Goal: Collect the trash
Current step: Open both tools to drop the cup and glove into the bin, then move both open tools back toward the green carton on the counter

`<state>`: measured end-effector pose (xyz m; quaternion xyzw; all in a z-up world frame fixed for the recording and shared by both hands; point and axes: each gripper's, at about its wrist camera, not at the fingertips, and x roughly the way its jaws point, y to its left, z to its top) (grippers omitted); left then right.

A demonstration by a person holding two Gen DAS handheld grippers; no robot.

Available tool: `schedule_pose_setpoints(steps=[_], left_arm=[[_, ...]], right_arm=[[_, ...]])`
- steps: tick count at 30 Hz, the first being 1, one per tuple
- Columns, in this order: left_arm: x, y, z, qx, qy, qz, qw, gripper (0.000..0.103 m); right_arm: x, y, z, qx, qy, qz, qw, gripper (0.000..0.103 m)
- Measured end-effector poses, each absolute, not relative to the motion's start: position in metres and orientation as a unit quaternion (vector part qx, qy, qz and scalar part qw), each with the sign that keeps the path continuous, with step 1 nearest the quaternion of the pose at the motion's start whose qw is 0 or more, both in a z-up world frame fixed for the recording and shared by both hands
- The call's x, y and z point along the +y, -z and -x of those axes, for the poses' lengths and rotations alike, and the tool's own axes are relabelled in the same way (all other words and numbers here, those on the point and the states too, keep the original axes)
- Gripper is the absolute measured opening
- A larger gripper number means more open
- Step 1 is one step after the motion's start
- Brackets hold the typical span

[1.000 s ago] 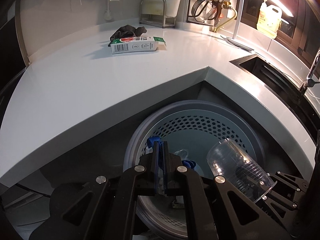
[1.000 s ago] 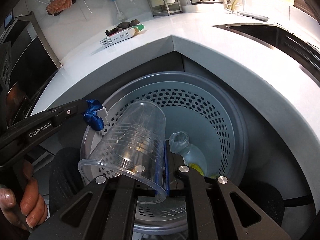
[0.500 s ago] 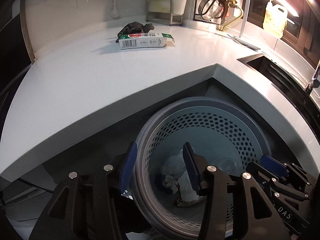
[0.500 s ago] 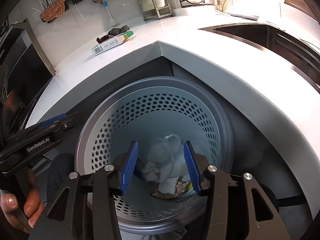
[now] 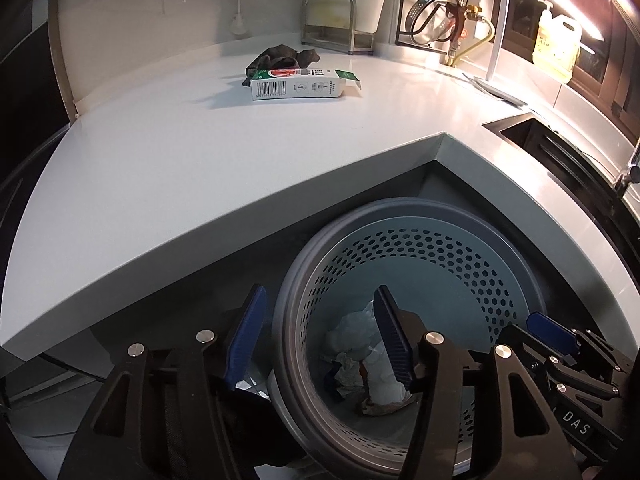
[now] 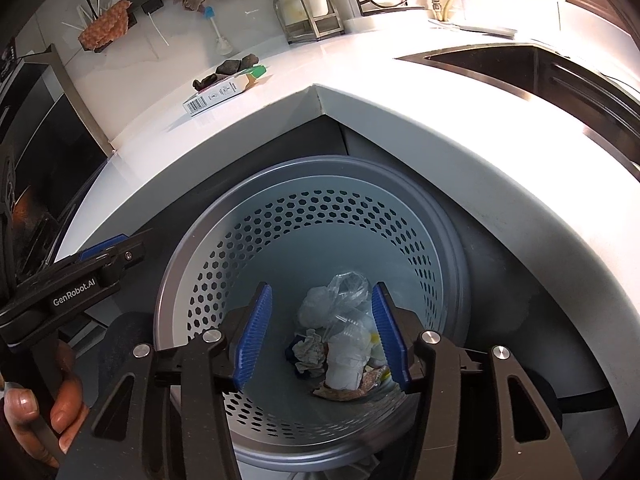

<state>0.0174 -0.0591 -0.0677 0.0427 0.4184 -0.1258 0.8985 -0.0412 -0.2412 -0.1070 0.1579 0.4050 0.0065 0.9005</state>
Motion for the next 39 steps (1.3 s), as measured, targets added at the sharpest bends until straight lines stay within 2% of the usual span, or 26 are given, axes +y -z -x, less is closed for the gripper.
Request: schedule_pose_setpoints(steps=[6, 13, 19, 28, 39], left_arm=[[-0.054, 0.06, -0.022, 0.416, 0.123, -0.034, 0.901, 0.06], [-0.044, 0.031, -0.032, 0.395, 0.122, -0.018, 0.91, 0.074], [-0.034, 0.005, -0.053, 0.375, 0.117, -0.003, 0.92, 0.083], [-0.011, -0.016, -0.094, 0.352, 0.084, 0.006, 0.932, 0.087], [0.008, -0.014, -0.141, 0.35, 0.044, 0.02, 0.935, 0.088]], right_arm=[[-0.238, 0.093, 0.036, 0.392, -0.012, -0.152, 0.907, 0.057], [-0.24, 0.062, 0.02, 0.363, -0.022, -0.147, 0.92, 0.067], [-0.241, 0.034, -0.007, 0.338, -0.042, -0.133, 0.931, 0.07], [-0.228, 0.001, -0.077, 0.323, -0.106, -0.082, 0.937, 0.077], [-0.213, -0.001, -0.179, 0.354, -0.192, -0.019, 0.915, 0.081]])
